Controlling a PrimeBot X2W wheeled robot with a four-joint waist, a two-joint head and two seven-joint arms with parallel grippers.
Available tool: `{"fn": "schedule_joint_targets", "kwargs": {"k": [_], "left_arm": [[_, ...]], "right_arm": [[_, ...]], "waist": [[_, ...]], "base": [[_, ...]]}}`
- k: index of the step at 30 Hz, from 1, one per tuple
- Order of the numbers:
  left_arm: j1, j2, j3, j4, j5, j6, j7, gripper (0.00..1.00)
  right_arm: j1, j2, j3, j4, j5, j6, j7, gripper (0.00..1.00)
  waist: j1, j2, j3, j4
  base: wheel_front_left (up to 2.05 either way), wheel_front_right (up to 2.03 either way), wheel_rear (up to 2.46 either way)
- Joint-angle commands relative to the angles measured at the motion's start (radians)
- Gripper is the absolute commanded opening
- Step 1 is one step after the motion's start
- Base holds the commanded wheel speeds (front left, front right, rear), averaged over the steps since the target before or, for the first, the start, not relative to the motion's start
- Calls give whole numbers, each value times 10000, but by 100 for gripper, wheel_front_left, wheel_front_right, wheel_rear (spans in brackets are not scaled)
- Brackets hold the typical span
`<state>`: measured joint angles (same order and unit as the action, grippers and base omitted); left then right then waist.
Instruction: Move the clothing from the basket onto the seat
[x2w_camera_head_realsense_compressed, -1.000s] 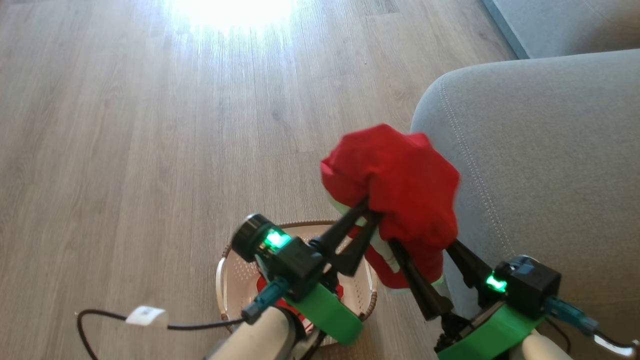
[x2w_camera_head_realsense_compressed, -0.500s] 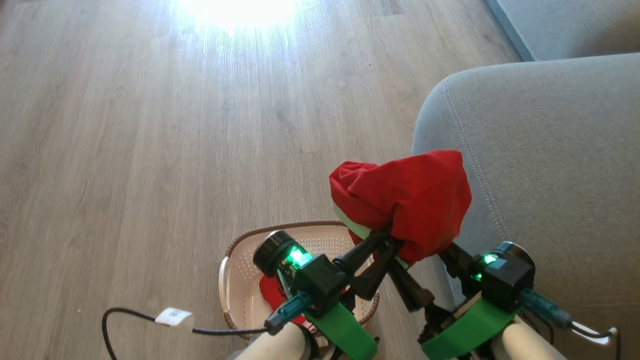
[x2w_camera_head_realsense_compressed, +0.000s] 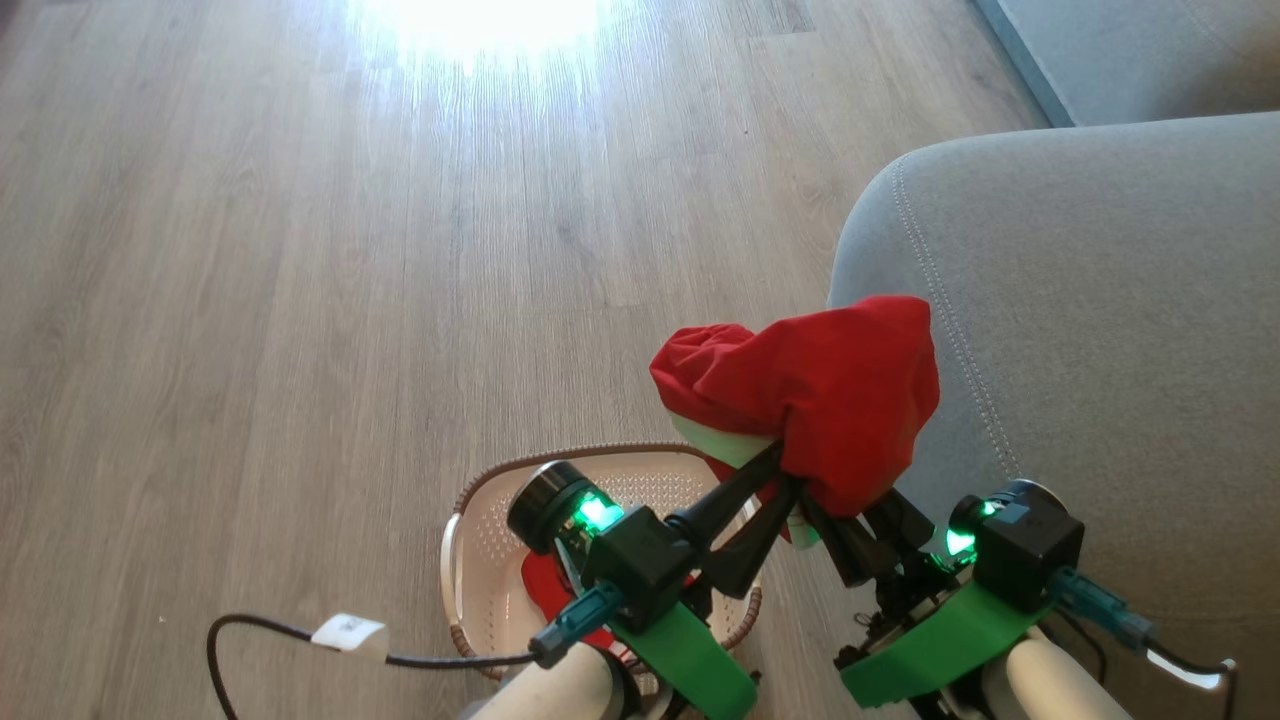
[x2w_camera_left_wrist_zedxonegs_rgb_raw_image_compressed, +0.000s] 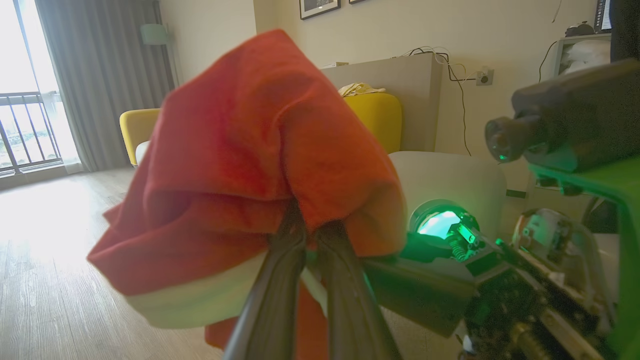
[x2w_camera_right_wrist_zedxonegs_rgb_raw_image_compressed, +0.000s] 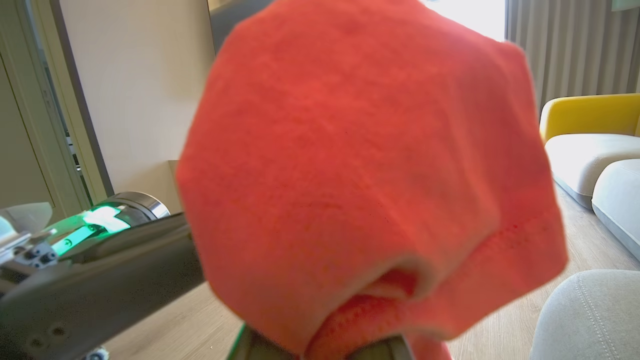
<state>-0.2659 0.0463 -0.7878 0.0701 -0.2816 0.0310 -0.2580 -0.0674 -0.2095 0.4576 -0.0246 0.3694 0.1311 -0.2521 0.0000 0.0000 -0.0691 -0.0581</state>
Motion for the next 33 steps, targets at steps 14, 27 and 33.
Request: {"fn": "schedule_joint_targets", "kwargs": {"k": [14,27,33], "left_arm": [[-162,39,1118,54,2,361,-38,100],[414,61,2116,1346,583,67,-38,100],[730,60,2429,2153,642,-425,-38,100]], "right_arm": [[-142,272,-1117,-401,-233,-4,-97,0],[114,501,-2993,205,-584,-4,-97,0],[313,841,-3856,532,-720,-4,-97,0]], "waist": [[0,0,-118,-84],[0,0,-130,-87],[0,0,-105,-116]], "base": [[0,0,0],[0,0,0],[0,0,0]]}}
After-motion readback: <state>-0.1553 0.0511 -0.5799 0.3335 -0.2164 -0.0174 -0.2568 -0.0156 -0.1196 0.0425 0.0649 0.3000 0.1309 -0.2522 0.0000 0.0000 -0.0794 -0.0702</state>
